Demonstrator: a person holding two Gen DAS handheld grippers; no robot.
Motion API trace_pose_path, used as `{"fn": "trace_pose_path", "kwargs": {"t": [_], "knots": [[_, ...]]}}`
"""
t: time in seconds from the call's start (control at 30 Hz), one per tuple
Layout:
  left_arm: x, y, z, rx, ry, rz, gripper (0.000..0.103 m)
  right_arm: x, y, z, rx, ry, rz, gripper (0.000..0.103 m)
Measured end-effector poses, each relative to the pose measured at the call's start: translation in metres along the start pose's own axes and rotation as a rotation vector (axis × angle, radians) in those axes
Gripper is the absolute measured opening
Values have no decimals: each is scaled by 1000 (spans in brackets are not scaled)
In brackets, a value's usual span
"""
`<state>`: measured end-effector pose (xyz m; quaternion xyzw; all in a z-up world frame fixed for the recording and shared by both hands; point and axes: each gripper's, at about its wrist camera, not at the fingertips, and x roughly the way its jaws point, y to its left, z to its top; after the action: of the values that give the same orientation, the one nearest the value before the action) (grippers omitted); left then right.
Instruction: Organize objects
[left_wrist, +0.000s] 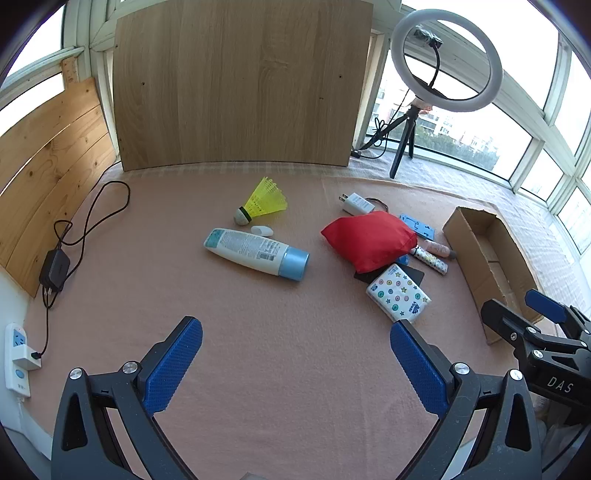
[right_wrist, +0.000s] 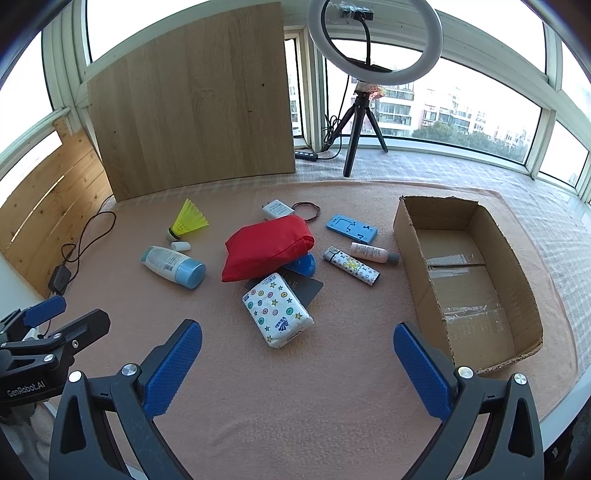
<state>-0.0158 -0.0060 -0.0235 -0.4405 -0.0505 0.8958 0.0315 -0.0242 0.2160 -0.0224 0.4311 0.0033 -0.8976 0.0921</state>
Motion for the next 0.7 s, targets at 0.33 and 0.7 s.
{"fn": "trace_pose_path", "kwargs": {"t": [0.33, 0.7], "knots": [[1, 0, -1, 2, 1, 0, 103, 0, 1, -1, 3, 6, 7, 103], [2, -3, -3, 5, 4, 1, 103, -1, -1, -2, 4, 9, 10, 103]]}}
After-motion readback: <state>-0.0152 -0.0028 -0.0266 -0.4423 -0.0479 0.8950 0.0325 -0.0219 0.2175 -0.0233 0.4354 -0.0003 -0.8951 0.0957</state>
